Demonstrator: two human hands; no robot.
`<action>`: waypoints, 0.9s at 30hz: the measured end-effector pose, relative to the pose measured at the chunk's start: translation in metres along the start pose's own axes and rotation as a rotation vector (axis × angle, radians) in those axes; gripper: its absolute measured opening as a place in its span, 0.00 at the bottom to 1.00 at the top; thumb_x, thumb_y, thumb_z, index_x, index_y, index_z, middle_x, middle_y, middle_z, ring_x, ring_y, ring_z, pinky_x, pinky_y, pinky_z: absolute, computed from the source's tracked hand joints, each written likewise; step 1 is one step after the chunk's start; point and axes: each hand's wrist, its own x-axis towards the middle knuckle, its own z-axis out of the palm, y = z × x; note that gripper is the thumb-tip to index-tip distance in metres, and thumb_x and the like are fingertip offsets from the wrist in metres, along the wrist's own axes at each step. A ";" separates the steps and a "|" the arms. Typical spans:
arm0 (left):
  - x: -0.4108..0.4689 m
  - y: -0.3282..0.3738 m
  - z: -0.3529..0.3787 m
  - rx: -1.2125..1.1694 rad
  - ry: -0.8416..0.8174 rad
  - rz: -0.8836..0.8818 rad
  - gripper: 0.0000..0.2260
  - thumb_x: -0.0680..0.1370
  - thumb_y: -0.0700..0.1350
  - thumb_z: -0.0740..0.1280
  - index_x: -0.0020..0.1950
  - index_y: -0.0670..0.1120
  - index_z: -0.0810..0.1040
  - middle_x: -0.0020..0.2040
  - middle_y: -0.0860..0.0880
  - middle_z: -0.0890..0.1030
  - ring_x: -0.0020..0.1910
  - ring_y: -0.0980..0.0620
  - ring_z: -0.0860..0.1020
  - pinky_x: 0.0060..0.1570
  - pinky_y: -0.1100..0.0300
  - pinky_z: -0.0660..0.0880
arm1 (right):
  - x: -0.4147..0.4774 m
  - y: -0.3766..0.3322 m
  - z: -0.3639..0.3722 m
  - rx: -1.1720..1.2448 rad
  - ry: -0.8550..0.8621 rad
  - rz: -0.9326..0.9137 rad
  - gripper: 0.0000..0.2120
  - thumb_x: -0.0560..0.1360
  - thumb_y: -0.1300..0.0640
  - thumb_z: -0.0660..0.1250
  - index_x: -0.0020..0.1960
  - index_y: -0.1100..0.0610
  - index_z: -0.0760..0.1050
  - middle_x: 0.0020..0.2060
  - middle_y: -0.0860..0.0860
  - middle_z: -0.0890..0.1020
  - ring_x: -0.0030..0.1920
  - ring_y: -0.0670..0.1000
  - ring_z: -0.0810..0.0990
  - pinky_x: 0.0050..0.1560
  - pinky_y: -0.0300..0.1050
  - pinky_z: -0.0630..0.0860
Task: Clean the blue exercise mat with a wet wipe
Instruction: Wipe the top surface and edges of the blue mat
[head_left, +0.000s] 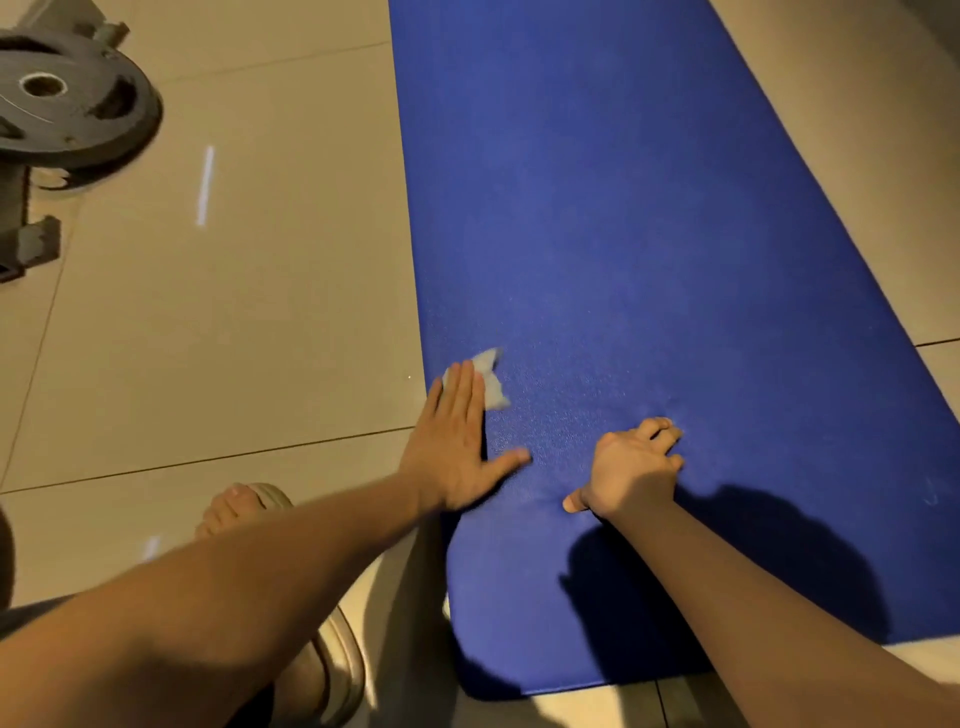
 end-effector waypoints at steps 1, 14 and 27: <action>-0.026 0.003 0.006 -0.016 0.000 0.055 0.51 0.77 0.77 0.47 0.83 0.39 0.39 0.83 0.41 0.39 0.82 0.45 0.36 0.80 0.45 0.42 | 0.000 0.000 0.000 0.005 0.003 0.002 0.51 0.60 0.29 0.78 0.72 0.57 0.69 0.75 0.72 0.52 0.76 0.71 0.54 0.68 0.59 0.70; 0.075 -0.033 -0.025 -0.025 0.057 -0.262 0.52 0.75 0.78 0.44 0.83 0.39 0.40 0.83 0.40 0.40 0.82 0.43 0.39 0.81 0.45 0.41 | 0.000 0.001 -0.001 0.024 -0.021 -0.011 0.55 0.62 0.29 0.77 0.75 0.62 0.64 0.76 0.72 0.49 0.77 0.71 0.52 0.72 0.62 0.66; -0.016 -0.016 -0.006 -0.305 0.382 -0.165 0.19 0.83 0.60 0.61 0.61 0.47 0.78 0.58 0.47 0.78 0.57 0.44 0.77 0.55 0.52 0.73 | -0.001 -0.002 -0.003 0.016 -0.023 0.011 0.57 0.59 0.27 0.77 0.75 0.62 0.65 0.76 0.72 0.49 0.77 0.71 0.52 0.70 0.61 0.68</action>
